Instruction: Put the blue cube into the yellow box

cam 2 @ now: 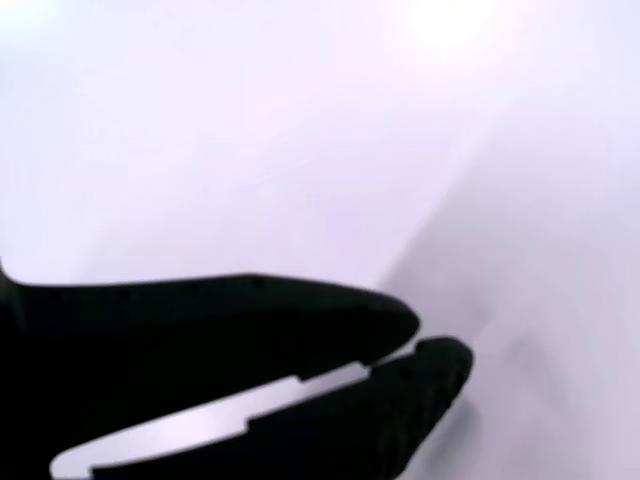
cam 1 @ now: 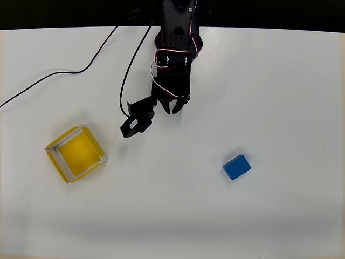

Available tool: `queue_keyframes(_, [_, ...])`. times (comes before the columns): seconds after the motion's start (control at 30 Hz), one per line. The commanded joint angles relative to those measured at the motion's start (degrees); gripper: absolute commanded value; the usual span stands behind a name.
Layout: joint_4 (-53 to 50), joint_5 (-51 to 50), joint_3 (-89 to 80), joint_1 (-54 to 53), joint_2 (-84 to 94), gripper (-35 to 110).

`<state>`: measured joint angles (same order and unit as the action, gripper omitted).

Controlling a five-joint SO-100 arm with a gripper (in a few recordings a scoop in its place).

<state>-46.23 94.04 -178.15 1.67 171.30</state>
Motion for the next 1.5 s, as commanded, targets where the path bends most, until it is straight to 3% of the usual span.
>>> queue_keyframes(0.0, [19.69, 0.97, 5.45, 2.55, -7.47, 11])
queue_keyframes(0.3, [57.57, -4.22, 10.72, 7.65, -30.41, 41])
queue_keyframes(0.57, [78.49, -5.54, 15.82, 13.18, -46.67, 63])
queue_keyframes(1.47, [103.62, -3.52, 29.36, 20.92, -85.25, 69])
